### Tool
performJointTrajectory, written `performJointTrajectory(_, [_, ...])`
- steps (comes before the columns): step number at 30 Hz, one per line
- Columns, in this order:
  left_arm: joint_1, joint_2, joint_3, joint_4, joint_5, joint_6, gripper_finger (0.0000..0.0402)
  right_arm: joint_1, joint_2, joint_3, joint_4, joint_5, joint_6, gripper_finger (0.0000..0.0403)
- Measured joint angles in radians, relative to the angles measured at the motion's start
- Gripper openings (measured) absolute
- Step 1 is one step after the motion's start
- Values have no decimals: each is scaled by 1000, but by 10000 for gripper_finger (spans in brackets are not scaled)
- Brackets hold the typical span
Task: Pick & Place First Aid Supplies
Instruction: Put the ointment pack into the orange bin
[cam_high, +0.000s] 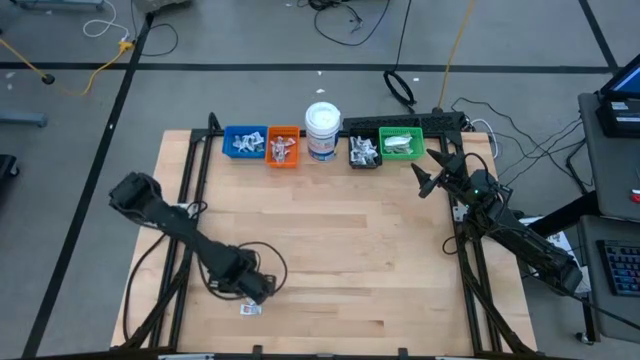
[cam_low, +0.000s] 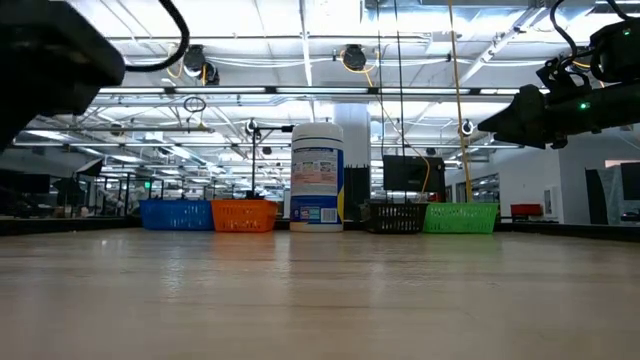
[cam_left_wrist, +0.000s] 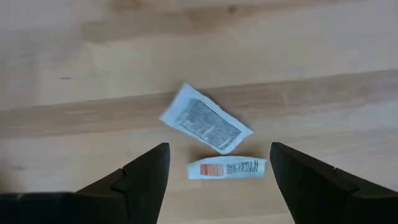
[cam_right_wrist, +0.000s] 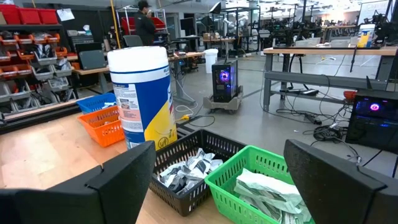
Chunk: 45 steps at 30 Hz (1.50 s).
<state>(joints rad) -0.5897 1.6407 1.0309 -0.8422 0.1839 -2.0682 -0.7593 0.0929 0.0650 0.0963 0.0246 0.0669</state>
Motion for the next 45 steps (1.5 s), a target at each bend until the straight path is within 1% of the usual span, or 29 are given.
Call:
performJointTrajectory(3, [-8, 55, 0, 50, 1, 2, 284, 0, 0, 0, 0, 0, 0, 352])
performJointTrajectory(5, [-7, 84, 0, 52, 3, 10, 282, 0, 0, 0, 0, 0, 0, 352])
performJointTrajectory(12, [-4, 144, 2, 49, 6, 53, 268, 0, 0, 0, 0, 0, 0, 352])
performJointTrajectory(16, [-3, 167, 4, 67, 43, 117, 251, 0, 0, 0, 0, 0, 0, 352])
performJointTrajectory(20, [5, 162, 3, 72, 52, 131, 212, 0, 0, 0, 0, 0, 0, 352])
performJointTrajectory(25, [17, 152, 1, 70, 70, 163, 128, 0, 0, 0, 0, 0, 0, 352])
performJointTrajectory(30, [25, 101, -3, 38, 65, 204, 32, 0, 0, 0, 0, 0, 0, 352])
performJointTrajectory(31, [27, 79, -3, 26, 48, 208, 16, 0, 0, 0, 0, 0, 0, 352])
performJointTrajectory(32, [28, 58, -3, 12, 27, 208, 9, 0, 0, 0, 0, 0, 0, 352])
performJointTrajectory(37, [34, -54, -2, -89, -13, 208, 10, 0, 0, 0, 0, 0, 0, 352])
performJointTrajectory(39, [35, -106, -2, -148, -37, 202, 4, 0, 0, 0, 0, 0, 0, 352])
performJointTrajectory(45, [49, -240, -2, -323, -93, 167, 3, 0, 0, 0, 0, 0, 0, 352])
